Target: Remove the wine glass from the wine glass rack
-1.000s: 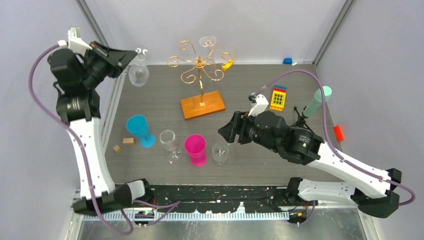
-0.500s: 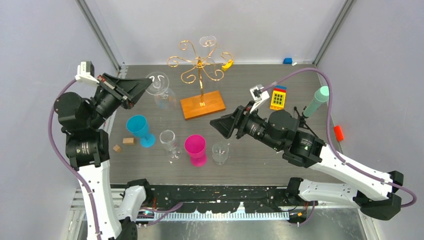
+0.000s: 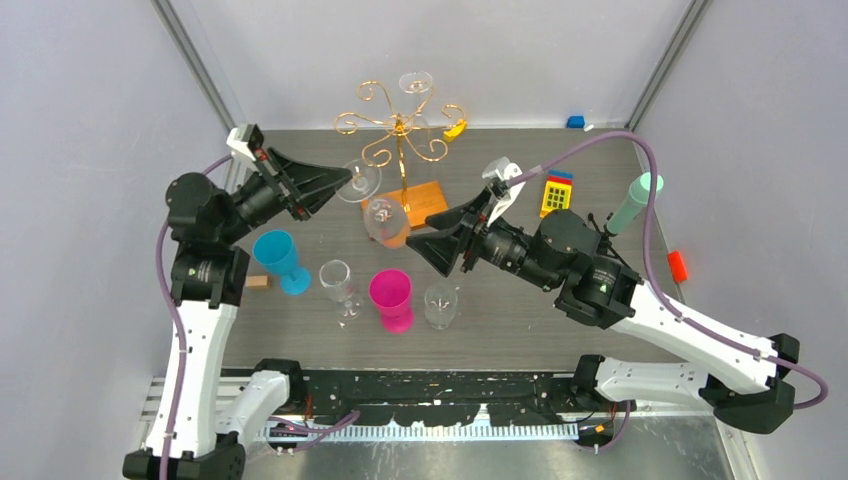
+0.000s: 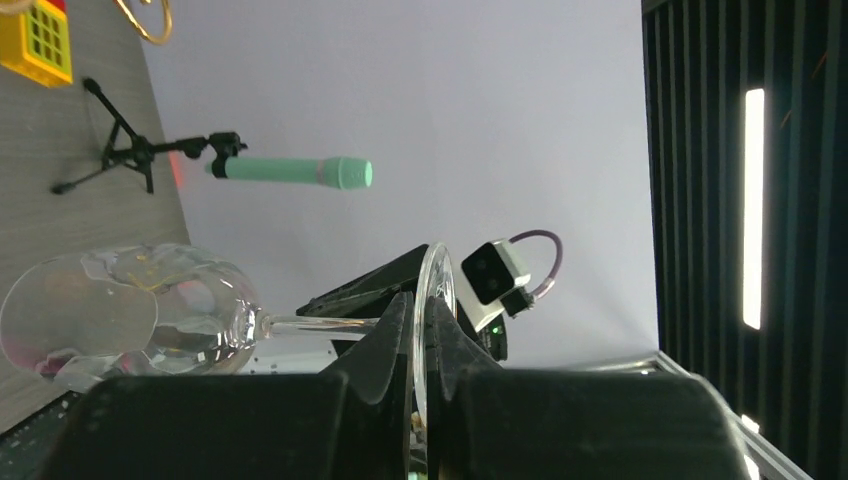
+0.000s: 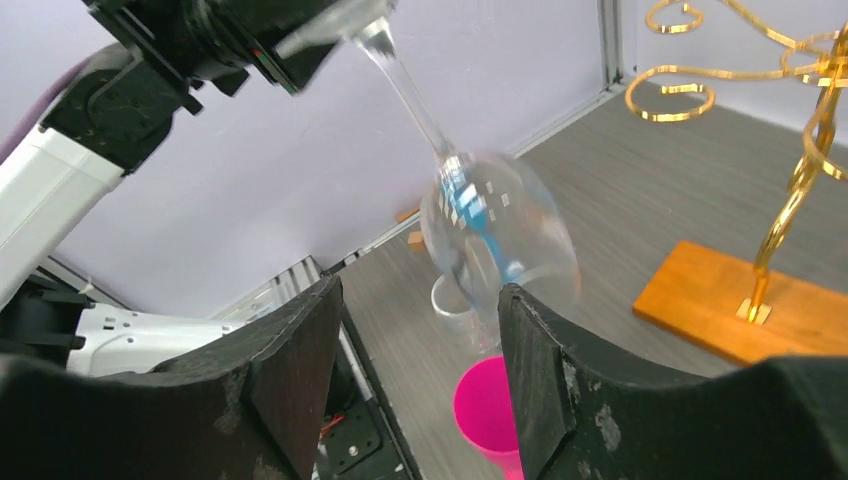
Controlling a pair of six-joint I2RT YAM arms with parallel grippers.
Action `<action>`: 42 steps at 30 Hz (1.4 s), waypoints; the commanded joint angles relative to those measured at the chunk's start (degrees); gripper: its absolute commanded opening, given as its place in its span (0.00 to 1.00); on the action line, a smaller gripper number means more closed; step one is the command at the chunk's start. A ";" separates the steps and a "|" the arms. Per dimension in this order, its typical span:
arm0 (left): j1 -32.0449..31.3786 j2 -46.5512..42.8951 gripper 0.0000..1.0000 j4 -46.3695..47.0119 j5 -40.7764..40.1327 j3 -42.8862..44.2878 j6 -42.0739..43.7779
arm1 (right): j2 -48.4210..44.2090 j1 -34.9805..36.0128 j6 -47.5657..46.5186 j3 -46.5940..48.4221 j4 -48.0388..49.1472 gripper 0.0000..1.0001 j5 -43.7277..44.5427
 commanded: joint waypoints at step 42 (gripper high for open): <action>-16.40 0.76 0.00 29.98 -18.06 -7.51 -20.58 | -9.24 -3.57 45.04 -18.98 29.35 0.87 13.61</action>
